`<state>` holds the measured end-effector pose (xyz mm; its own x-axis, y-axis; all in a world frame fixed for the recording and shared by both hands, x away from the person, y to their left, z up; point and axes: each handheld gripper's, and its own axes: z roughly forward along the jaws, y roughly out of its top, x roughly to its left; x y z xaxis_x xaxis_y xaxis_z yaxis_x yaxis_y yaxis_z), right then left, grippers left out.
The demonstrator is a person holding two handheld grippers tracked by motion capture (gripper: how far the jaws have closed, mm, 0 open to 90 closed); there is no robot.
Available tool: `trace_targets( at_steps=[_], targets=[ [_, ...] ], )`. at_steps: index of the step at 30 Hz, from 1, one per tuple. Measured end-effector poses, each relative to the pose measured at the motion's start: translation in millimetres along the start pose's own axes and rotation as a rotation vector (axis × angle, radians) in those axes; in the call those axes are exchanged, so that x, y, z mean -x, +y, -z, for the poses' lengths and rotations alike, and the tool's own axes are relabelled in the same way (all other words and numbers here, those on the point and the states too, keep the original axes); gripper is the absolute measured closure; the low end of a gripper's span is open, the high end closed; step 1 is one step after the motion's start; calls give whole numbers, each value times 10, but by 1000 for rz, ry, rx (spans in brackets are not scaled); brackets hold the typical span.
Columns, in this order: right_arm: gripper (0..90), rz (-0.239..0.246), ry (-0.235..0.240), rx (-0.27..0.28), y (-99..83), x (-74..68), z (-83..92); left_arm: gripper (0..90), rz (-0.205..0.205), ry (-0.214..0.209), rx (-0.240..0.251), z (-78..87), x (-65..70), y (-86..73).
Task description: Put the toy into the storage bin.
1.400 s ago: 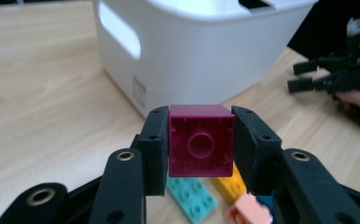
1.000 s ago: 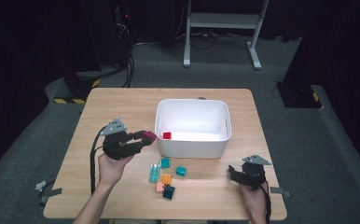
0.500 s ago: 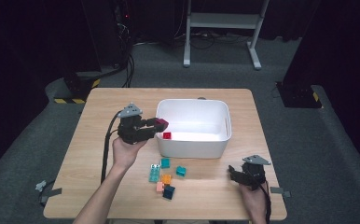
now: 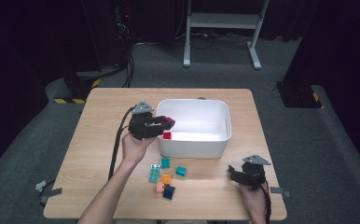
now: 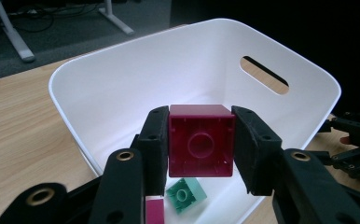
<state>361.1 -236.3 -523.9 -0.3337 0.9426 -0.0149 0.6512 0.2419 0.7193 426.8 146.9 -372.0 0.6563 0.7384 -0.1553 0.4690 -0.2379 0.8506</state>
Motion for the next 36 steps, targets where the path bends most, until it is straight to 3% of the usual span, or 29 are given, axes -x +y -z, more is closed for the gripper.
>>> trace_targets(
  at_steps=[11,15,26,32,36],
  targets=[
    [230,1,0,0,0,0,0,580,-18,24,-46,-156,25,-17],
    [229,0,0,0,0,0,0,474,-19,44,-45,-136,28,-29],
    [230,2,1,0,0,-1,1,378,-10,100,3,215,54,-233],
    [230,2,1,0,0,-1,0,363,25,122,29,477,32,-493],
    [229,2,1,0,0,-1,0,353,53,132,25,564,37,-719]
  ],
)
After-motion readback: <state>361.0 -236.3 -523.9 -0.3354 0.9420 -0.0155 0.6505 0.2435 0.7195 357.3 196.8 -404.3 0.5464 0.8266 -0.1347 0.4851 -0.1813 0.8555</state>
